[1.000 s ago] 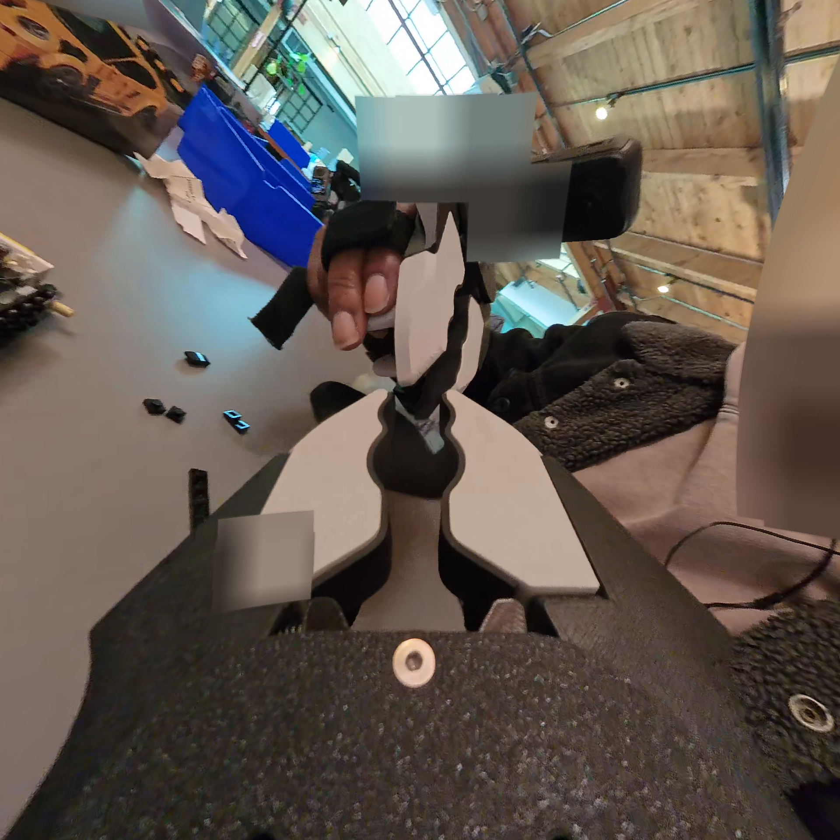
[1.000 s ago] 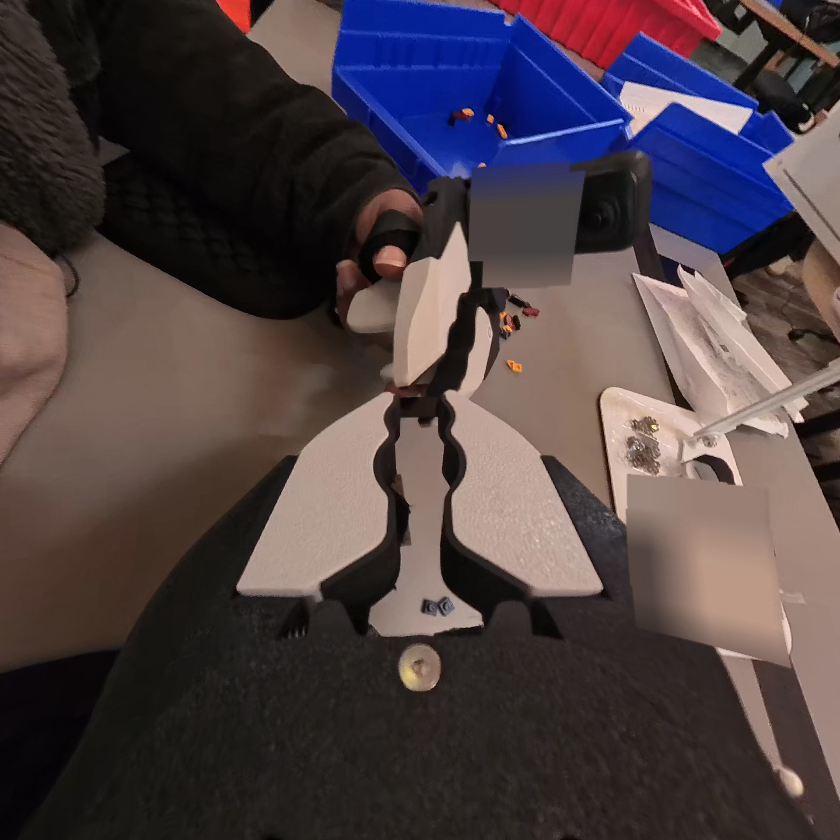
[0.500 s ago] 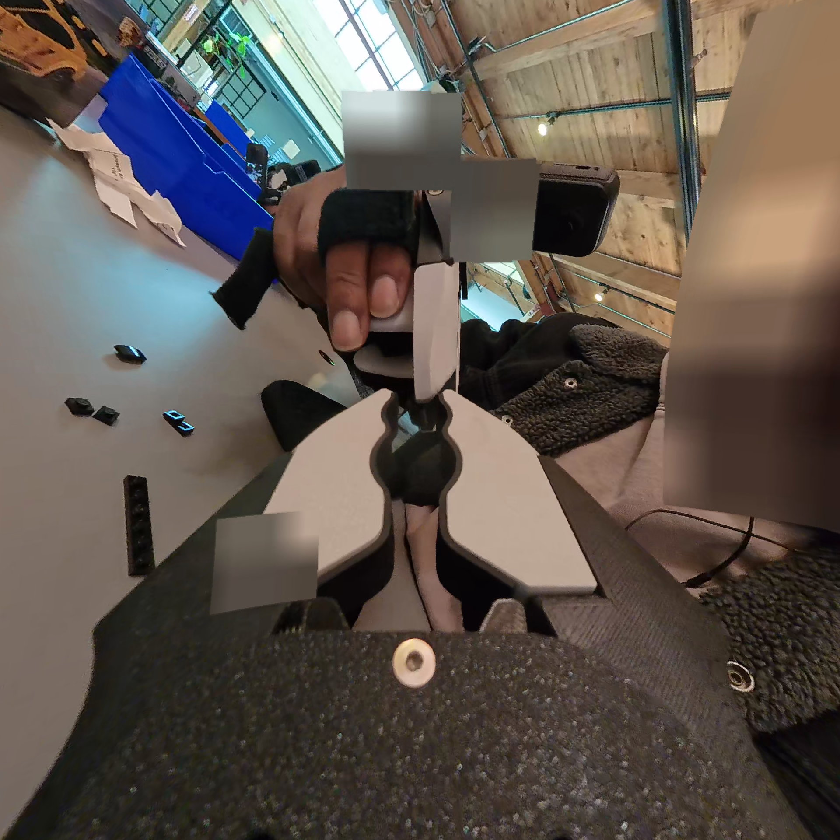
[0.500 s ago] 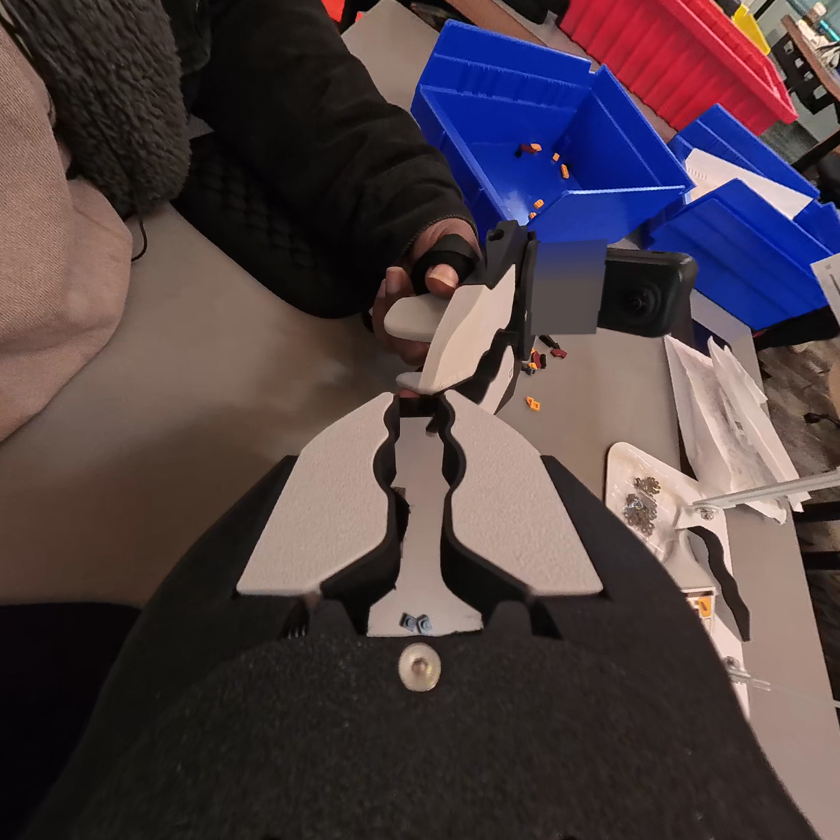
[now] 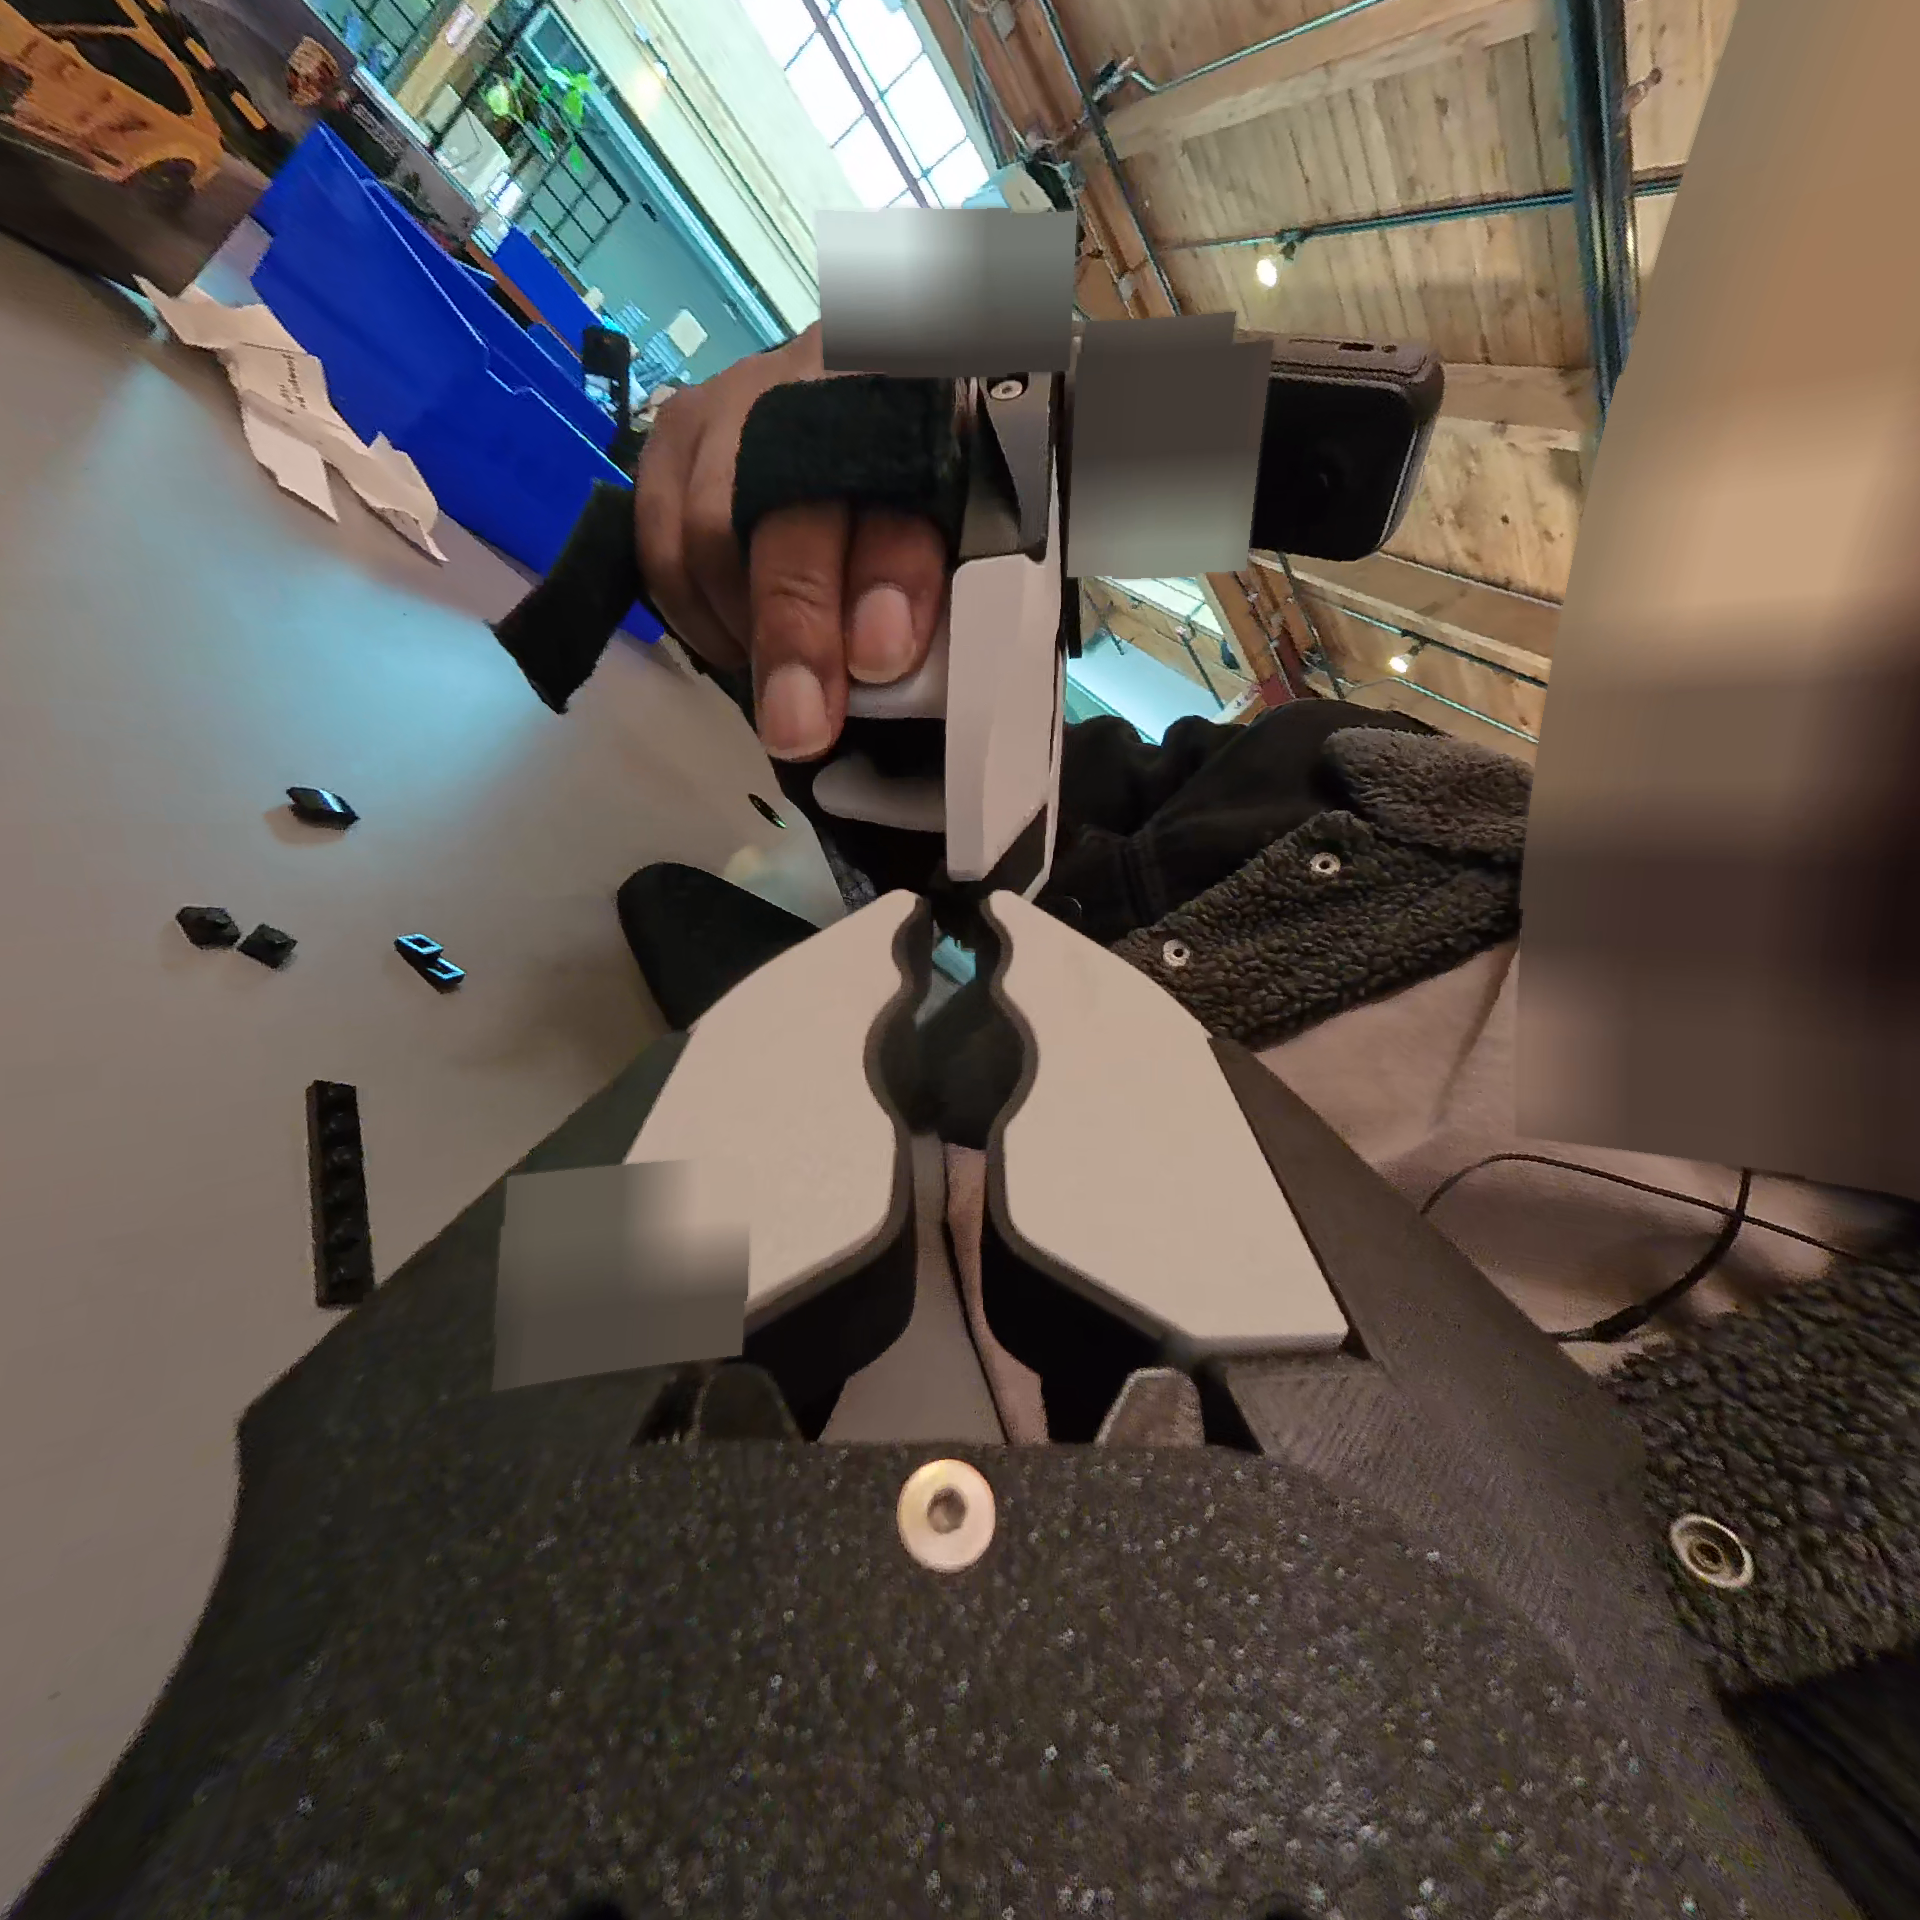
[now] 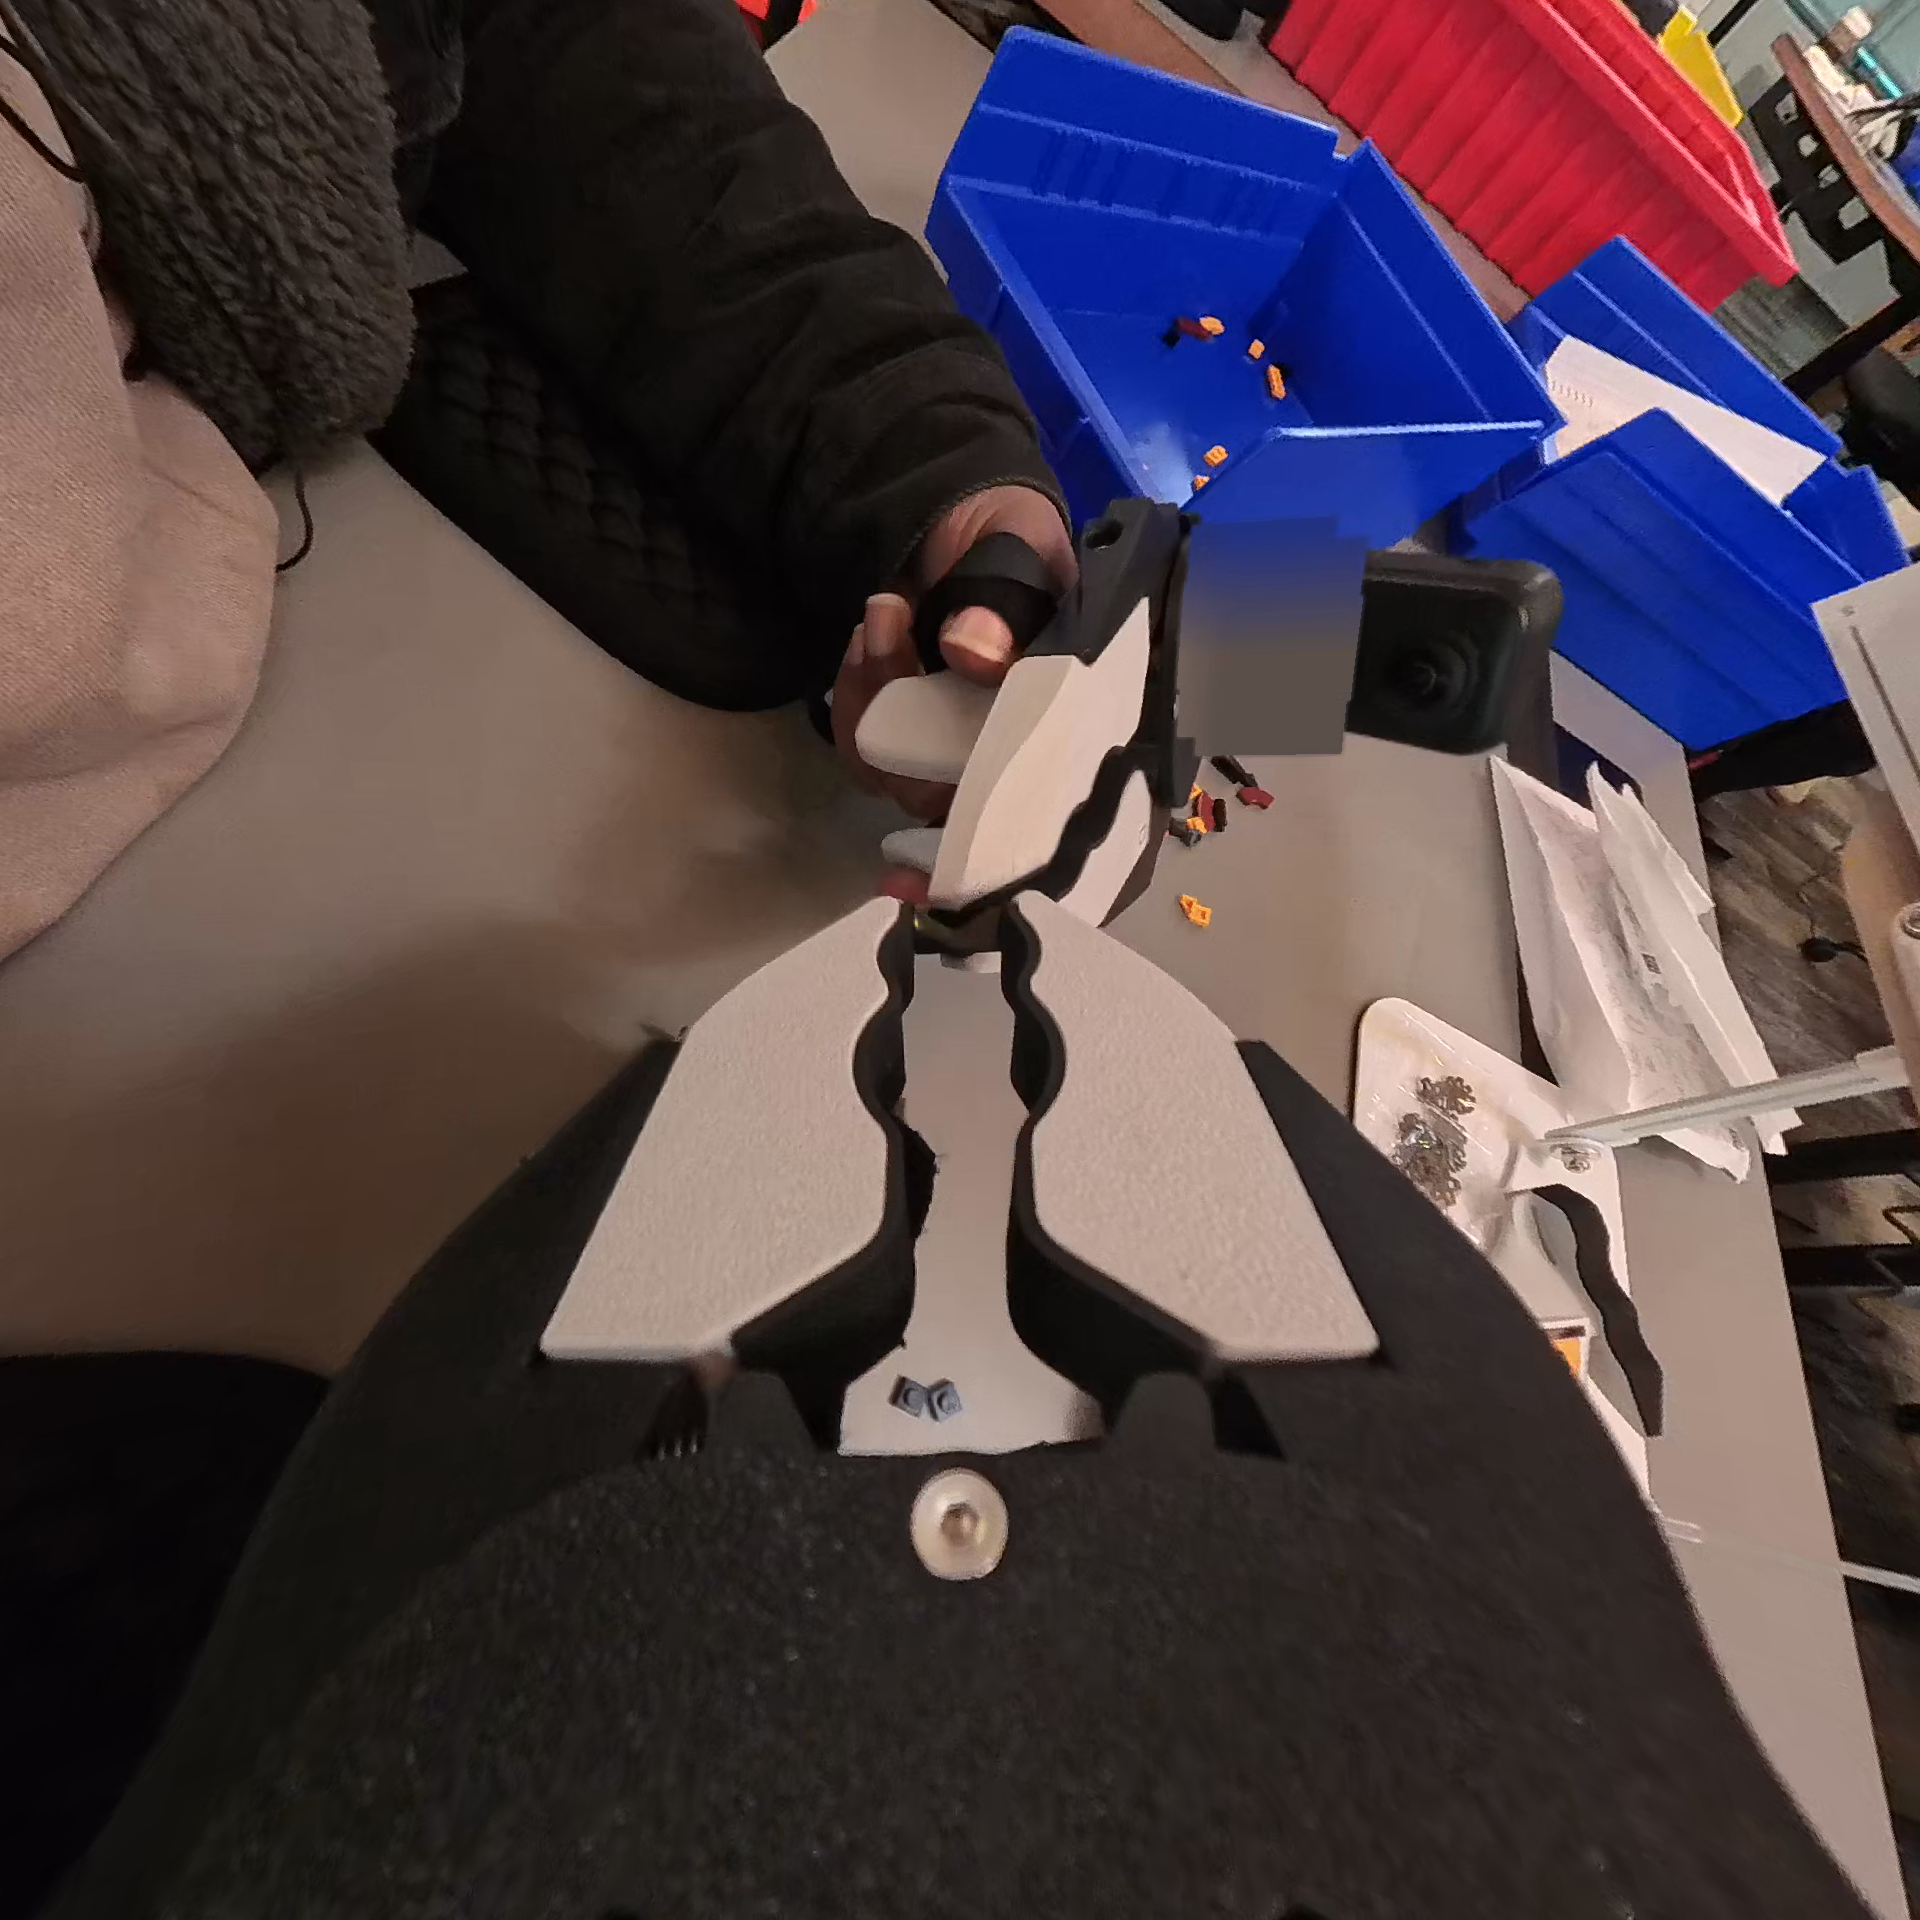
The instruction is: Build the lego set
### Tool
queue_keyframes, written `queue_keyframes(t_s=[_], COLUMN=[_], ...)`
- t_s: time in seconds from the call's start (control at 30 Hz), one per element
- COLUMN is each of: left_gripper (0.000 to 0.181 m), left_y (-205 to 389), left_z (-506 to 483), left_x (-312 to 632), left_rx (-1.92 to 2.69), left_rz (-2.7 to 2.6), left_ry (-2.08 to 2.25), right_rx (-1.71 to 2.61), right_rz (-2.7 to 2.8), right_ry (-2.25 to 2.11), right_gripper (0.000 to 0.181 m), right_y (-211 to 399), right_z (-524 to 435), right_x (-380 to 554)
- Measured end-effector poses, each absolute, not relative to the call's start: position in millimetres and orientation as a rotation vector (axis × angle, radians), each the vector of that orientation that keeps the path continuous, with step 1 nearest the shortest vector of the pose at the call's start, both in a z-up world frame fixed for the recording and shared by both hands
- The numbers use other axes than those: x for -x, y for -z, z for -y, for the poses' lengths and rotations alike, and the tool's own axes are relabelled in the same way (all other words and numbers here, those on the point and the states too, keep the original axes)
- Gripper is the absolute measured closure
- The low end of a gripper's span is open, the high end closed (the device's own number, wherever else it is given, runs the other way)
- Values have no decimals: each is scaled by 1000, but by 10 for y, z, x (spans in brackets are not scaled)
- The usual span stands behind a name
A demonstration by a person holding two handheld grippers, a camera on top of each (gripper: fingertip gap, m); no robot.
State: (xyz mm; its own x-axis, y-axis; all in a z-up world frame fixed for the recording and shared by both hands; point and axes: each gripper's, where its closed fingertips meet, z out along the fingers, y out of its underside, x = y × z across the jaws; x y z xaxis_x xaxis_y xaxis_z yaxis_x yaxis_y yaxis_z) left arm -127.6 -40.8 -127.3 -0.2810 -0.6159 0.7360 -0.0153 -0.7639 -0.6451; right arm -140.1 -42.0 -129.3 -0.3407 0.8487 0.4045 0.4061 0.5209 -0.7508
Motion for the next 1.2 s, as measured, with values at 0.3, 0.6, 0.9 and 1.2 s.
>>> queue_keyframes(t_s=[0.3, 0.6, 0.9, 1.2], left_gripper=[175, 175, 177, 178], left_y=[1161, 1060, 1076, 1191], left_z=[-37, 3, 2, 52], left_x=[1465, 1465, 1465, 1398], left_rx=[1547, 1462, 1480, 1557], left_rz=[-509, -578, -567, -645], left_ry=[1785, 1641, 1664, 1639], right_rx=[1376, 1442, 1337, 1263], right_rz=[1600, 1325, 1436, 1725], right_ry=[-641, -696, -532, -465], right_gripper=[158, 165, 172, 173], right_y=[1243, 1127, 1148, 1274], right_z=[31, -24, -31, 2], right_x=[1427, 1576, 1569, 1459])
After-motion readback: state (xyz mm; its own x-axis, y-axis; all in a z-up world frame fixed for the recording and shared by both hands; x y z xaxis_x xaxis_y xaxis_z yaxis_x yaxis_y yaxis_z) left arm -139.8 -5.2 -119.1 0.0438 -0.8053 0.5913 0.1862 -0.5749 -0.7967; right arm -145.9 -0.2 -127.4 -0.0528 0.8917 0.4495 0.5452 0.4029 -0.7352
